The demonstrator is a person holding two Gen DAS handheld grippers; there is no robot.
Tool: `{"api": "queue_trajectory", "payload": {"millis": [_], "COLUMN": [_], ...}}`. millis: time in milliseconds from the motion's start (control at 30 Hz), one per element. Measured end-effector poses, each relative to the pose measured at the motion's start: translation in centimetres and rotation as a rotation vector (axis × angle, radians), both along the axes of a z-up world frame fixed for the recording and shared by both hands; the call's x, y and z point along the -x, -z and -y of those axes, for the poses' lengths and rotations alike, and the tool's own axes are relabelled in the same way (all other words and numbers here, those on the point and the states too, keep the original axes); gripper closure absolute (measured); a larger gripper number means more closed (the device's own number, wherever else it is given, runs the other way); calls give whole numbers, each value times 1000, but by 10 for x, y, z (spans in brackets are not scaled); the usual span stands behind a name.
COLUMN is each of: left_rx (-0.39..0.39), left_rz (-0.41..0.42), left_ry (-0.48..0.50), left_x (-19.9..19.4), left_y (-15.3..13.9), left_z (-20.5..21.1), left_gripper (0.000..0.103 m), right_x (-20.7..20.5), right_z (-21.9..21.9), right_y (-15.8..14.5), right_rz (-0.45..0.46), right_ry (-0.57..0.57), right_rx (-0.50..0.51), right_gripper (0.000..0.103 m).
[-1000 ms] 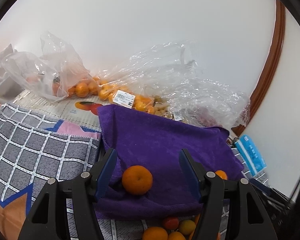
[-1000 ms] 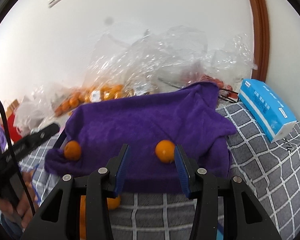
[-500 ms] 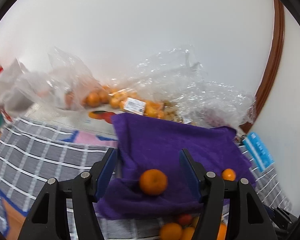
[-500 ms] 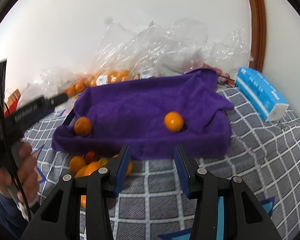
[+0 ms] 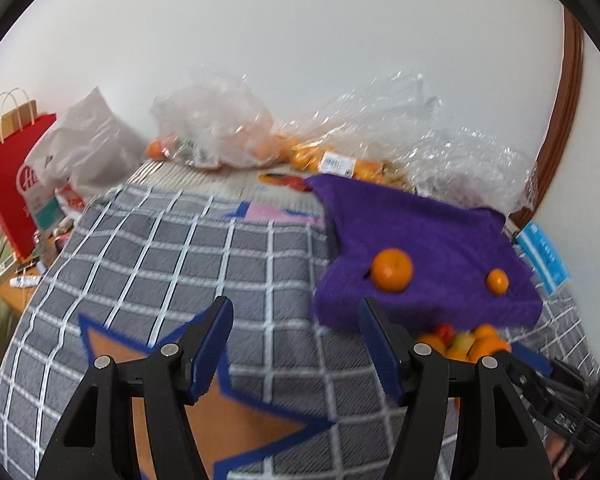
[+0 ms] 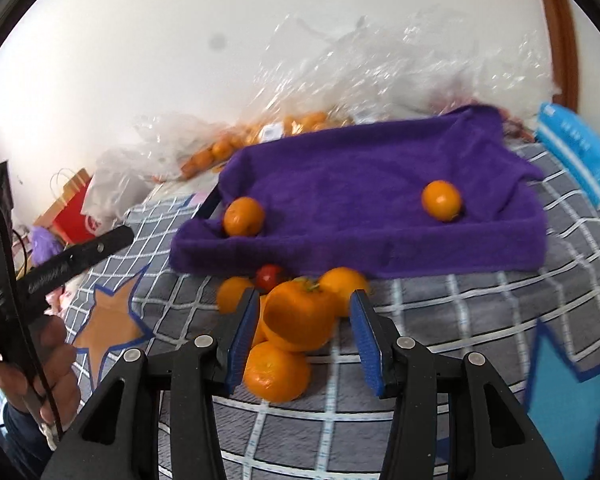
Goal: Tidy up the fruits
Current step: 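Grasp a large orange with the right tool while the left tool grasps a yellow fruit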
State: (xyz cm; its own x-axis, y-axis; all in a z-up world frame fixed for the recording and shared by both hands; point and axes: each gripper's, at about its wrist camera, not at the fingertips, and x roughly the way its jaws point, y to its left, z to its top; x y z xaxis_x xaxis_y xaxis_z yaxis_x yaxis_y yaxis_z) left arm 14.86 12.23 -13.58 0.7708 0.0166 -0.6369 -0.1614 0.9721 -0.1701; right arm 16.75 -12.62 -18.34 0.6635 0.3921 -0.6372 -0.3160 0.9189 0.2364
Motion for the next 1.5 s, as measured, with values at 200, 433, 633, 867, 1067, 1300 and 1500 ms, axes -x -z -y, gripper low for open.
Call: {"api": "queue_trajectory", "payload": {"millis": [200,433,633,867,1067,1300,1500], "left_rx": [18,-29,-33,-26,-174,-115,-142], "left_rz": [-69,-190,-206,-175,-164,-171,-179], "left_ry": [38,143,157,297,369,388,297], "left_x": [7,6,15,9,-1,-8,4], "left_y": [17,46,47,38,45,44,45], "left_z": [7,31,36,73,111,104,78], "left_gripper": [40,40,41,41,43,78,78], "right_x": [-2,26,29,23,23,22,23], "right_z": [-10,12,47,75,81,87,87], "right_y": [14,-5,1,10,12,13,14], "right_rz": [-23,116,110,92,83,78,71], "right_ry": [26,44,99,142,165,164,165], "right_rx": [48,102,174,123,94,61,51], "right_gripper": [60,60,60,60,59,60,60]}}
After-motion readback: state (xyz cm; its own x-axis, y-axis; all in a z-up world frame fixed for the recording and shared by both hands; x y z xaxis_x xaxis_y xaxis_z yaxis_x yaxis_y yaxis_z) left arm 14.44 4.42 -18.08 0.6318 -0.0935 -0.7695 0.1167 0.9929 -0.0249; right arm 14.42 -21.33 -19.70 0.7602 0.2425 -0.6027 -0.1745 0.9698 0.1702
